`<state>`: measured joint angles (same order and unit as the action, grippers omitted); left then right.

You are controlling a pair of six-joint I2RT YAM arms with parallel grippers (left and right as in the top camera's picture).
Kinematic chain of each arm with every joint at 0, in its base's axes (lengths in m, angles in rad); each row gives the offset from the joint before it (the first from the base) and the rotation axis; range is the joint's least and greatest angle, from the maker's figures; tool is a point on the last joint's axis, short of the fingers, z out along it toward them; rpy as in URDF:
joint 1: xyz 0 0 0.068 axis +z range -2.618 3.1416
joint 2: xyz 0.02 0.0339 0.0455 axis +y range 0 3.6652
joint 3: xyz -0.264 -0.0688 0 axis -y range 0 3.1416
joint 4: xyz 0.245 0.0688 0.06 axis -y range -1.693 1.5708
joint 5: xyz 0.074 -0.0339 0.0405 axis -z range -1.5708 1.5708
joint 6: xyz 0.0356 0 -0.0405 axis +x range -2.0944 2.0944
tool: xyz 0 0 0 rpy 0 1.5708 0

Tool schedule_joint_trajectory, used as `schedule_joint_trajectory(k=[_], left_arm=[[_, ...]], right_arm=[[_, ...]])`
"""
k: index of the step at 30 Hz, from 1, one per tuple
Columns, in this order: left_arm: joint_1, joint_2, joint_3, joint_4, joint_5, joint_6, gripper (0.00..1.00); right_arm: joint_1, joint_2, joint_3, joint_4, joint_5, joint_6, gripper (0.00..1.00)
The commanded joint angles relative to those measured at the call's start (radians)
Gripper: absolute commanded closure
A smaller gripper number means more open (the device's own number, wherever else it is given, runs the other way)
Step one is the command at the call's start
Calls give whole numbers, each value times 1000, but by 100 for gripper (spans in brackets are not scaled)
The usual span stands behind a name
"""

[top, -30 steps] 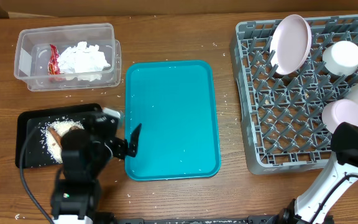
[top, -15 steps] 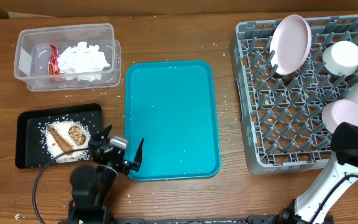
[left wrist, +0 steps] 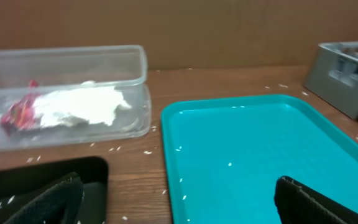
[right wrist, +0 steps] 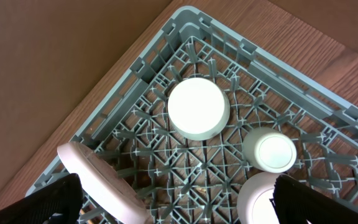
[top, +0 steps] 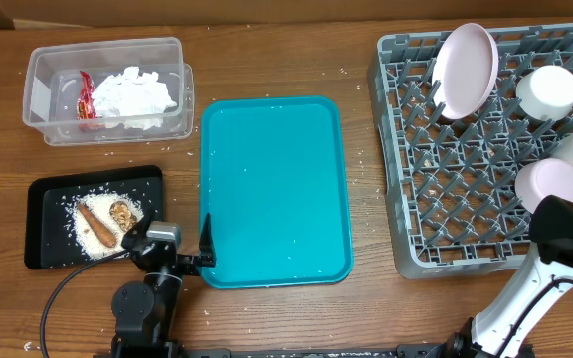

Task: Sort waste into correct bins and load items into the dishwasher

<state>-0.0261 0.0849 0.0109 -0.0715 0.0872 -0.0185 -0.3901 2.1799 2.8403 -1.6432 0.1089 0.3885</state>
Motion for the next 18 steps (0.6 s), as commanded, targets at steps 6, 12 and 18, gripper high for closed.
schedule_joint_trajectory(k=[6,12,18], left_arm=[[69,-78,-6,-3,-69,-60,0],[69,-78,-6,-5,-69,-60,0],[69,-78,-6,-5,-69,-60,0]], right_arm=[[2,-19,1,2,6,2,0],[2,-19,1,2,6,2,0],[2,-19,1,2,6,2,0]])
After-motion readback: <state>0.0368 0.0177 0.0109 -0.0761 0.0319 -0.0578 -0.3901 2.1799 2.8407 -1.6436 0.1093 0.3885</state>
